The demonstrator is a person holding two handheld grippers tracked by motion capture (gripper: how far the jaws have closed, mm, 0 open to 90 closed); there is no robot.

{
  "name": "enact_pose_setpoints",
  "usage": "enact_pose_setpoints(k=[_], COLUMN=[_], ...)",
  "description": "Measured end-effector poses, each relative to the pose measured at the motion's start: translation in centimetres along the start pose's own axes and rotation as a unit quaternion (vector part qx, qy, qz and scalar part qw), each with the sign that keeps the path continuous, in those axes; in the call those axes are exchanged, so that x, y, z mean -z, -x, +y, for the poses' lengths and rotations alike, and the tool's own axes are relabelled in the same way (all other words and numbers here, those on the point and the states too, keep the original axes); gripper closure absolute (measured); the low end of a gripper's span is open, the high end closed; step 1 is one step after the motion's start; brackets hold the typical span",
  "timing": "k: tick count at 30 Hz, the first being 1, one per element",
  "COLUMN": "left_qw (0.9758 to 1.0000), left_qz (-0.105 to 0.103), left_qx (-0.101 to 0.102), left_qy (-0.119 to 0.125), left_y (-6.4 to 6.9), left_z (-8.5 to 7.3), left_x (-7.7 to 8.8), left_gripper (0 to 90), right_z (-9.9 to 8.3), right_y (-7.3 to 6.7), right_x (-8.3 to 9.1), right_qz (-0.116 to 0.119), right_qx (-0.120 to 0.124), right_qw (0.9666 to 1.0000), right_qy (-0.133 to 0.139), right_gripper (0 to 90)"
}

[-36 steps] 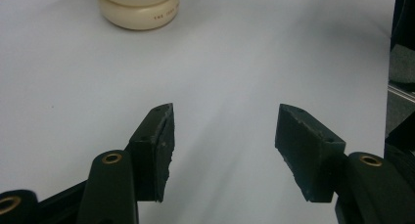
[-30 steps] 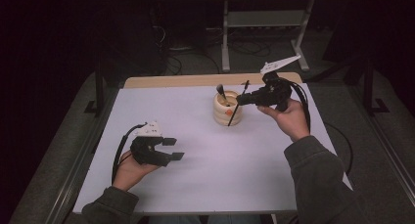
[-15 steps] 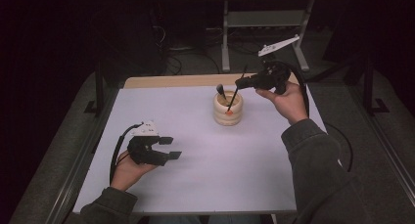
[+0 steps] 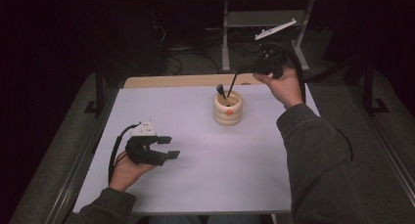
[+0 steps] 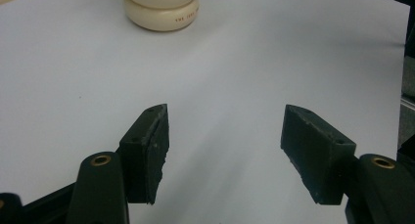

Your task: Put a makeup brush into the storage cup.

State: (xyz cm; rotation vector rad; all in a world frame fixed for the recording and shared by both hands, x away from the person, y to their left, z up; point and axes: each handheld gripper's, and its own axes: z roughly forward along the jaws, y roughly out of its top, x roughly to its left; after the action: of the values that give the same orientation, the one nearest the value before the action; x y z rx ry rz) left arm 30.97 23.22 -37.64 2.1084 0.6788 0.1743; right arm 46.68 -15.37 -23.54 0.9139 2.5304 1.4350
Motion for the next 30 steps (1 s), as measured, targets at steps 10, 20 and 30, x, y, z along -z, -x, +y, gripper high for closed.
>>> enact_pose_setpoints(k=[10, 20, 30], left_qw=[1.0, 1.0, 1.0], left_qz=[-0.001, -0.002, -0.001], left_qx=[-0.002, -0.005, -0.003], left_qy=[-0.003, -0.004, 0.0], left_y=[0.0, 0.0, 0.1], left_z=[0.0, 0.0, 0.0], left_x=[-0.1, -0.2, -0.1], left_gripper=[34.5, 34.1, 34.1], right_z=[0.2, -0.6, -1.8], right_y=[1.8, 3.0, 3.0], right_x=[-0.9, -2.7, -4.4], right_qz=[-0.022, -0.031, -0.023], right_qx=[-0.025, -0.042, -0.053], right_qw=[0.9995, 0.9984, 0.9981], right_qy=[-0.001, -0.022, -0.024], right_gripper=[84.5, 84.4, 84.4])
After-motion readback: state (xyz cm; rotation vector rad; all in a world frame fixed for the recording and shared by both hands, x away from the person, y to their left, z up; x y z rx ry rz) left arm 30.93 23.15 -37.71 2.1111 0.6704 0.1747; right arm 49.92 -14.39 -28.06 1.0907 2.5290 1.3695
